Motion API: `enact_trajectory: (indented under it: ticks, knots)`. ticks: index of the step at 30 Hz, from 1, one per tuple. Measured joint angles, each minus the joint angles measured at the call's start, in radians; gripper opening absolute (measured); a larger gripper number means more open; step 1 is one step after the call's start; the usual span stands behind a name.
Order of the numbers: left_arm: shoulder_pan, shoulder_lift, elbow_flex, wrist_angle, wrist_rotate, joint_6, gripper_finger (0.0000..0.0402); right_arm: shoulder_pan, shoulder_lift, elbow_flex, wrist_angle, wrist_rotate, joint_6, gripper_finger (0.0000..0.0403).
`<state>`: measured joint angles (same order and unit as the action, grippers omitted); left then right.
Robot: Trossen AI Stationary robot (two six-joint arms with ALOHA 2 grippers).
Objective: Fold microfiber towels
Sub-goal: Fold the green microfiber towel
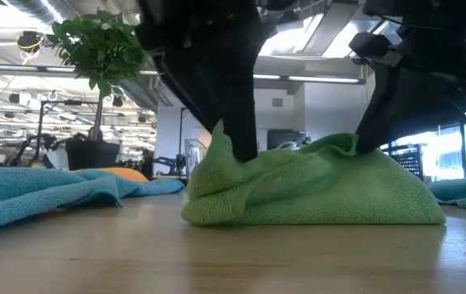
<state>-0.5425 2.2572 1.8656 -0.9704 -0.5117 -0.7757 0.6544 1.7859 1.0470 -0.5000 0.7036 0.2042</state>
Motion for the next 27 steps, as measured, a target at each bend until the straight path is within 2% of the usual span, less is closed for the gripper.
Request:
enact_trajectory:
  ticks: [13,18,27]
  knots:
    - [0.006,0.0,0.0,0.048,-0.001,-0.001,0.0122,0.0,0.0,0.0,0.0,0.0,-0.003,0.001]
    - [0.005,0.0,0.0,0.047,-0.034,-0.033,0.0124,0.0,0.0,0.0,0.0,0.0,-0.003,0.001]
    - [0.005,0.0,0.0,0.053,-0.048,-0.041,0.0182,0.0,0.0,0.0,-0.001,0.0,-0.003,0.001]
